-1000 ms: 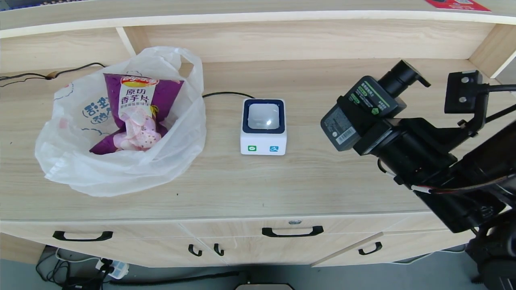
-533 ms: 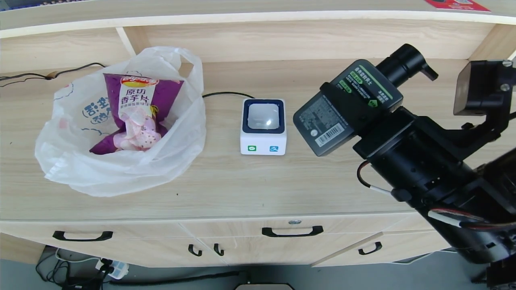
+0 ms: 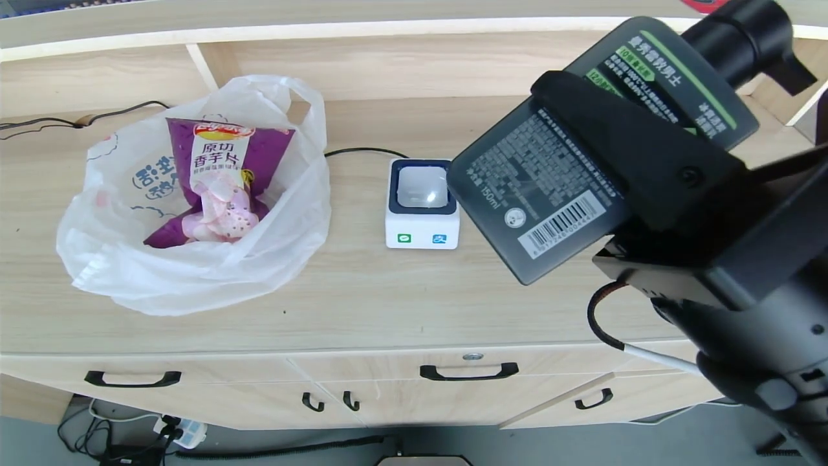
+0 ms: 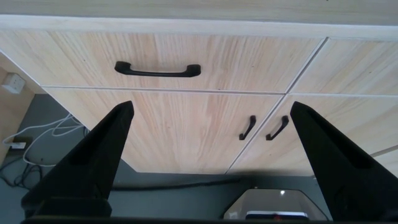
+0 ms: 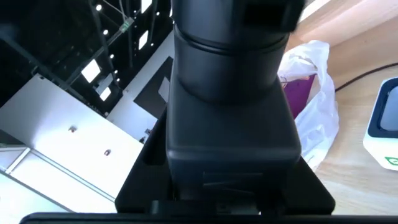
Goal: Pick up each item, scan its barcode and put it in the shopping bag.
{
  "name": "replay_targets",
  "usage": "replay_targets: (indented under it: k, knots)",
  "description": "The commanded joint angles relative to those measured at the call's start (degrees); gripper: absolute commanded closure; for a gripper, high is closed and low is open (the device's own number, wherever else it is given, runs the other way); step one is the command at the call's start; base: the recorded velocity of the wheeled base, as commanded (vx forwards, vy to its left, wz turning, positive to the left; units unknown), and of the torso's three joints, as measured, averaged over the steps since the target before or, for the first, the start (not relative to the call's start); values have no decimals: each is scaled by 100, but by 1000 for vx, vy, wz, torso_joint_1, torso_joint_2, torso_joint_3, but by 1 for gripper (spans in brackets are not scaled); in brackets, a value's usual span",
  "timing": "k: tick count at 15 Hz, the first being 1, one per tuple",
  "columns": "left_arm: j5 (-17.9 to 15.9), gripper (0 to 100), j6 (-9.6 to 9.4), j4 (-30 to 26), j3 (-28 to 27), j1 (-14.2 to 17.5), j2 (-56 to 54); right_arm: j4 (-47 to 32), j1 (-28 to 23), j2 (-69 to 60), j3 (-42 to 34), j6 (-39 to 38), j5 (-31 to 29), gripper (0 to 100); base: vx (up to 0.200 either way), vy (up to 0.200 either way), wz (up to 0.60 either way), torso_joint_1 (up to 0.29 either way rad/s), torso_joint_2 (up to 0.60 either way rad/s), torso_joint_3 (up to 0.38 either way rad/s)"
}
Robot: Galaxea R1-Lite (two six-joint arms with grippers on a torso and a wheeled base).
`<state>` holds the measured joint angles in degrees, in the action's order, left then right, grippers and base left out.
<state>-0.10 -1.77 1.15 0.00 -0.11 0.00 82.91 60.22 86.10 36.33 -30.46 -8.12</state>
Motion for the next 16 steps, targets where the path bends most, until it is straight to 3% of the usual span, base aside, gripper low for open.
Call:
replay_targets:
  k: [1,9,13,16]
  knots:
    - [1,0,1,0,0,-7,0,-12,77,-146,-3,-21,30,100,0,0,0,0,0,0]
    - [-8,0,1,0,0,-7,0,-12,833,-322,-56,-144,302,100,0,0,0,0,0,0]
    - [1,0,19,17,0,2,9,-82,798,-313,-144,-91,267,100,0,0,0,0,0,0]
    - [1,0,36,26,0,2,9,-1154,-986,-199,-346,1324,452,100,0,0,0,0,0,0]
